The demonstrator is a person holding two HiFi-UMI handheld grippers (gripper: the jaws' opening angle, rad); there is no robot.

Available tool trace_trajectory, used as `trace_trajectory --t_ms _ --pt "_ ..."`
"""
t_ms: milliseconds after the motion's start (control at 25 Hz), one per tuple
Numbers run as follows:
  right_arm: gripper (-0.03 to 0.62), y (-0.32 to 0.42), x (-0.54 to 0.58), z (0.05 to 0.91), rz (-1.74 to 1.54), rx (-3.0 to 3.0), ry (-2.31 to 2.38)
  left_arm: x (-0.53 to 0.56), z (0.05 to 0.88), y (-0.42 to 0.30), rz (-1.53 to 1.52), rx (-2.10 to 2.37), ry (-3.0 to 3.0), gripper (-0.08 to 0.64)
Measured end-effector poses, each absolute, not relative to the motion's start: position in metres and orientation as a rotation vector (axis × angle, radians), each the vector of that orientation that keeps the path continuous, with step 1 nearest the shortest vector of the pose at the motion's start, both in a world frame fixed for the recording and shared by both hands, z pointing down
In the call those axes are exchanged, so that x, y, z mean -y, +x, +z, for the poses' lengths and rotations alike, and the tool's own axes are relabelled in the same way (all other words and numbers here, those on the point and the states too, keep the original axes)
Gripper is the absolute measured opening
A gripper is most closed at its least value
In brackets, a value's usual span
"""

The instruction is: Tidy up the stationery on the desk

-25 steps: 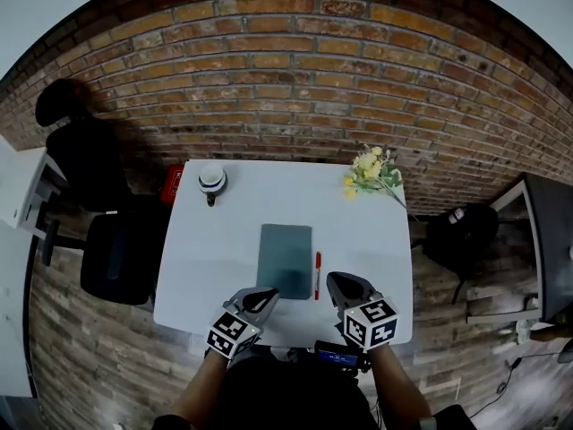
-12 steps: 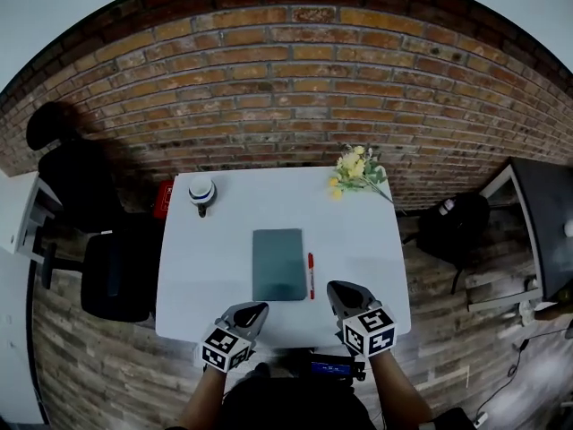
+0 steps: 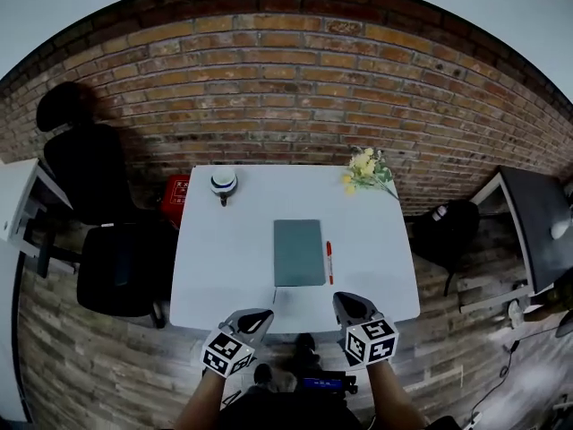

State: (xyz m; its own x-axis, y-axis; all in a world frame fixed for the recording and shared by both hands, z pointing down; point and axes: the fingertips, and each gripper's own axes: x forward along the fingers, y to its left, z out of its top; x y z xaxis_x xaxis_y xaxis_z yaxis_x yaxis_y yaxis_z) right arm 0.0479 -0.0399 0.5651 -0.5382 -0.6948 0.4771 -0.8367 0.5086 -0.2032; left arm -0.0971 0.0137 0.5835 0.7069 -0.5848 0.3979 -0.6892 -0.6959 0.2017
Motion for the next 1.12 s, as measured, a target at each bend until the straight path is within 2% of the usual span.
trace_trajectory --t_ms 440,1120 --pt "0.008 -0.001 -0.035 0.565 0.514 2.375 1.333 -0.078 0.578 -0.154 0.333 1.061 2.617 0.011" --pt "0.008 0.006 -0.091 0.572 0.522 2.331 1.393 -0.118 0.586 -0.139 0.386 1.036 2.625 0.011"
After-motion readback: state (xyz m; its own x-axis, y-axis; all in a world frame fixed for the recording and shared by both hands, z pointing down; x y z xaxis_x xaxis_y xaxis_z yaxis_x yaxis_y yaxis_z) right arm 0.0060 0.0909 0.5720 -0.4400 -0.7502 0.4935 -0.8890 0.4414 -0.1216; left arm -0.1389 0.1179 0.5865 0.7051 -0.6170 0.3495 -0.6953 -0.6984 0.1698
